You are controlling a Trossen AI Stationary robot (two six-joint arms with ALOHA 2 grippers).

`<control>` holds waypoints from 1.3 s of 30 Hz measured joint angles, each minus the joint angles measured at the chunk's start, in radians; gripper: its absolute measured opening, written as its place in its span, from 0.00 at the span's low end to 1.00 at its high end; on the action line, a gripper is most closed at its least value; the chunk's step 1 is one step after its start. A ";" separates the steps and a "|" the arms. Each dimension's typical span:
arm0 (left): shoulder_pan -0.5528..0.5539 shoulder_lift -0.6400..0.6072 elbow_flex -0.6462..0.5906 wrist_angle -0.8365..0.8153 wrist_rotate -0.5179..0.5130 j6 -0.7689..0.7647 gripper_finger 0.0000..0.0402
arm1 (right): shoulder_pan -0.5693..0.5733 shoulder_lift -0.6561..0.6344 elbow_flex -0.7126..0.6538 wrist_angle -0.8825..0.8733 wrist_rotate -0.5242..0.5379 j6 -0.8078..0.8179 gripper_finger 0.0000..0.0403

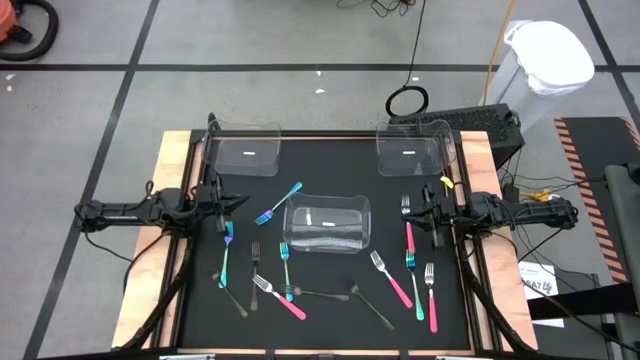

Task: Sort silverware by color (type)
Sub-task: Put the pink fork into the left transparent bin

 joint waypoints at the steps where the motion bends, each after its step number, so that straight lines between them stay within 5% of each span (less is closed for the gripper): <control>1: 0.000 0.000 0.000 0.002 0.000 0.000 0.00 | 0.000 0.000 0.000 0.002 0.001 -0.003 0.04; 21: 0.000 0.000 0.000 -0.001 0.000 0.000 0.00 | 0.000 0.067 0.046 0.074 0.036 -0.019 0.04; 39: 0.000 0.002 0.000 -0.009 0.000 0.000 0.00 | 0.000 0.317 0.359 0.046 0.026 -0.029 0.04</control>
